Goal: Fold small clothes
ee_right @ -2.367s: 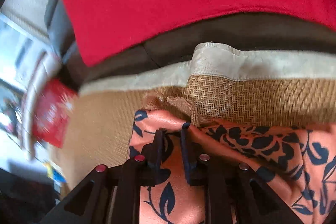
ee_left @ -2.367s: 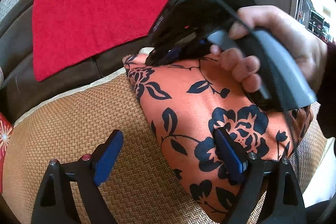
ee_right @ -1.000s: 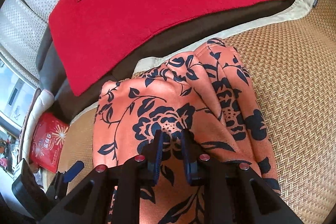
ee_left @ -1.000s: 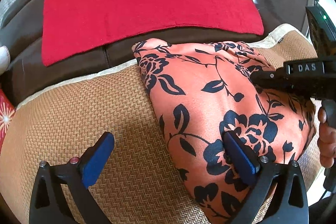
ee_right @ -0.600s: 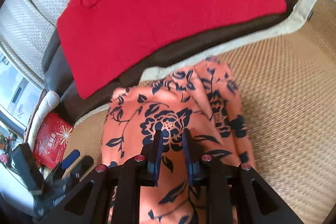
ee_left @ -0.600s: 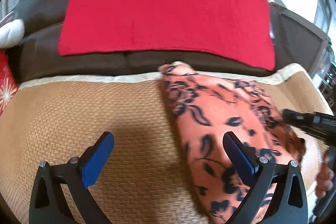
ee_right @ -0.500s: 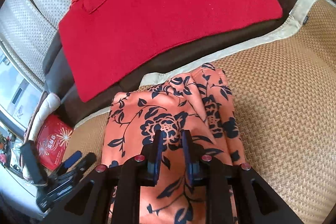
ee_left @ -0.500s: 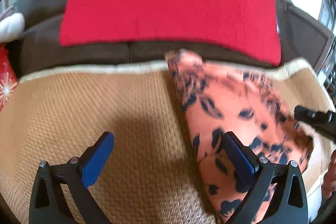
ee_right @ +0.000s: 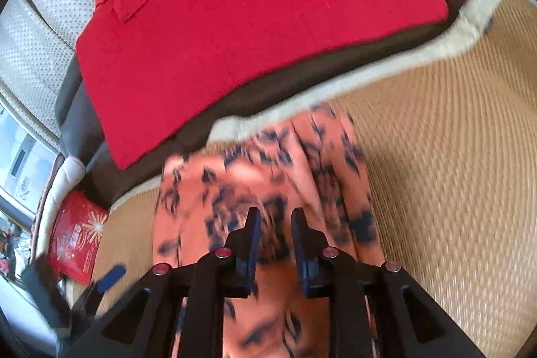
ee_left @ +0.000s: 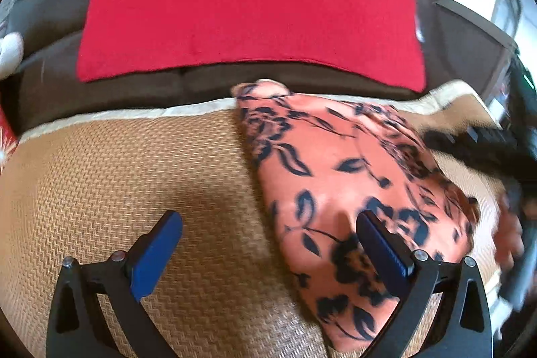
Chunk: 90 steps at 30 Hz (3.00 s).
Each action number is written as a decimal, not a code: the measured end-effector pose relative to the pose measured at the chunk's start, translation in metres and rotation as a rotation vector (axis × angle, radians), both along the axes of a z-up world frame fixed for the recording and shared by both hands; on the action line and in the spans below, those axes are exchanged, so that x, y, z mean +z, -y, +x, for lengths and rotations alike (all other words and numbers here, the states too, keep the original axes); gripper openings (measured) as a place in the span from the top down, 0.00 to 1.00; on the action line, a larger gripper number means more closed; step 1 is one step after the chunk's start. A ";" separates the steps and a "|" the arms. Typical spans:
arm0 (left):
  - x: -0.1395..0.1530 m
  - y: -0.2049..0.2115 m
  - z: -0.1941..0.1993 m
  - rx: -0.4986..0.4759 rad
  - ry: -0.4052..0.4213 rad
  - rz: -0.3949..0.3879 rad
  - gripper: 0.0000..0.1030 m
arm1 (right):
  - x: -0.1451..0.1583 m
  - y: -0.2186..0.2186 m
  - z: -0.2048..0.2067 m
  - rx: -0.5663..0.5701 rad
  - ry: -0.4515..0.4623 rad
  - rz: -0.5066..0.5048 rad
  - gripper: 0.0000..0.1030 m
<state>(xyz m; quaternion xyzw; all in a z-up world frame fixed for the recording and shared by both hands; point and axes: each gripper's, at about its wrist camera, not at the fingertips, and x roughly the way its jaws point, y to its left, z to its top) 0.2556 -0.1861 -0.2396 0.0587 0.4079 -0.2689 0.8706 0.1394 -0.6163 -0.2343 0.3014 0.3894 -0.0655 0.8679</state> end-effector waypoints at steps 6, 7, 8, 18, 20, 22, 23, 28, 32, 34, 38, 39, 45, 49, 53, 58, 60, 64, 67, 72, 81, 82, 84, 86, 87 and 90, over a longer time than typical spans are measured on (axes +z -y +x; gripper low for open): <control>-0.021 0.013 -0.010 -0.046 -0.013 0.087 0.00 | -0.035 0.008 0.049 -0.012 -0.084 0.003 0.80; -0.022 0.012 -0.009 -0.048 -0.023 0.083 0.00 | -0.038 0.010 0.055 -0.011 -0.082 0.015 0.80; -0.023 0.011 -0.008 -0.054 -0.028 0.078 0.00 | -0.036 0.011 0.059 -0.019 -0.079 0.023 0.80; -0.028 0.010 -0.002 -0.065 -0.026 0.078 0.00 | -0.035 0.017 0.081 -0.074 -0.112 0.033 0.80; -0.028 0.009 -0.002 -0.065 -0.024 0.081 0.00 | -0.039 0.016 0.081 -0.084 -0.112 0.053 0.80; -0.027 0.009 -0.004 -0.063 -0.023 0.083 0.00 | -0.033 0.014 0.079 -0.080 -0.127 0.041 0.80; -0.027 0.008 -0.004 -0.061 -0.022 0.084 0.00 | -0.029 0.012 0.076 -0.083 -0.127 0.030 0.80; -0.024 0.008 -0.009 -0.051 -0.015 0.092 0.00 | -0.004 -0.011 0.062 -0.011 -0.086 0.008 0.78; -0.021 0.003 -0.018 -0.043 -0.009 0.097 0.00 | 0.014 -0.043 0.068 0.129 -0.005 0.037 0.78; -0.021 0.001 -0.021 -0.050 -0.004 0.100 0.00 | 0.012 -0.058 0.077 0.186 0.007 0.070 0.78; -0.022 -0.002 -0.022 -0.055 -0.004 0.100 0.00 | -0.012 -0.084 0.102 0.248 -0.078 0.047 0.78; -0.022 -0.002 -0.021 -0.053 -0.007 0.099 0.00 | -0.021 -0.086 0.106 0.241 -0.103 0.045 0.79; -0.021 -0.001 -0.022 -0.054 -0.013 0.101 0.00 | -0.014 -0.082 0.089 0.217 -0.082 0.049 0.79; -0.021 -0.002 -0.023 -0.044 -0.015 0.099 0.00 | 0.004 -0.074 0.062 0.181 -0.064 0.000 0.79; -0.024 -0.003 -0.023 -0.034 -0.032 0.087 0.00 | 0.019 -0.059 0.019 0.079 -0.099 -0.122 0.79; -0.029 -0.002 -0.023 -0.041 -0.032 0.092 0.00 | -0.003 -0.041 -0.036 0.026 -0.139 -0.097 0.78; -0.029 -0.004 -0.023 -0.030 -0.045 0.089 0.00 | -0.006 -0.039 -0.051 0.030 -0.111 -0.073 0.78; -0.029 -0.009 -0.023 -0.005 -0.085 0.080 0.00 | -0.015 -0.046 -0.073 0.029 -0.123 -0.074 0.78; -0.031 -0.010 -0.027 0.017 -0.083 0.087 0.00 | -0.026 -0.051 -0.086 0.042 -0.132 -0.071 0.78; -0.031 -0.005 -0.032 0.032 -0.031 0.121 0.00 | -0.023 -0.052 -0.090 0.027 -0.128 -0.060 0.78; -0.028 0.010 -0.033 -0.005 -0.004 0.145 0.00 | -0.017 -0.045 -0.095 -0.037 -0.126 -0.119 0.78; -0.029 0.009 -0.031 -0.005 -0.001 0.146 0.00 | -0.028 -0.043 -0.091 -0.026 -0.152 -0.114 0.78; -0.028 0.009 -0.030 -0.007 0.002 0.149 0.00 | -0.023 -0.047 -0.091 -0.022 -0.150 -0.139 0.78; -0.028 0.008 -0.030 -0.008 0.004 0.149 0.00 | -0.018 -0.048 -0.091 -0.030 -0.148 -0.151 0.78; -0.027 0.008 -0.030 -0.008 0.004 0.149 0.00 | -0.014 -0.049 -0.089 -0.034 -0.140 -0.156 0.78; -0.026 0.006 -0.032 -0.012 0.008 0.147 0.00 | 0.011 -0.051 -0.081 -0.043 -0.073 -0.189 0.78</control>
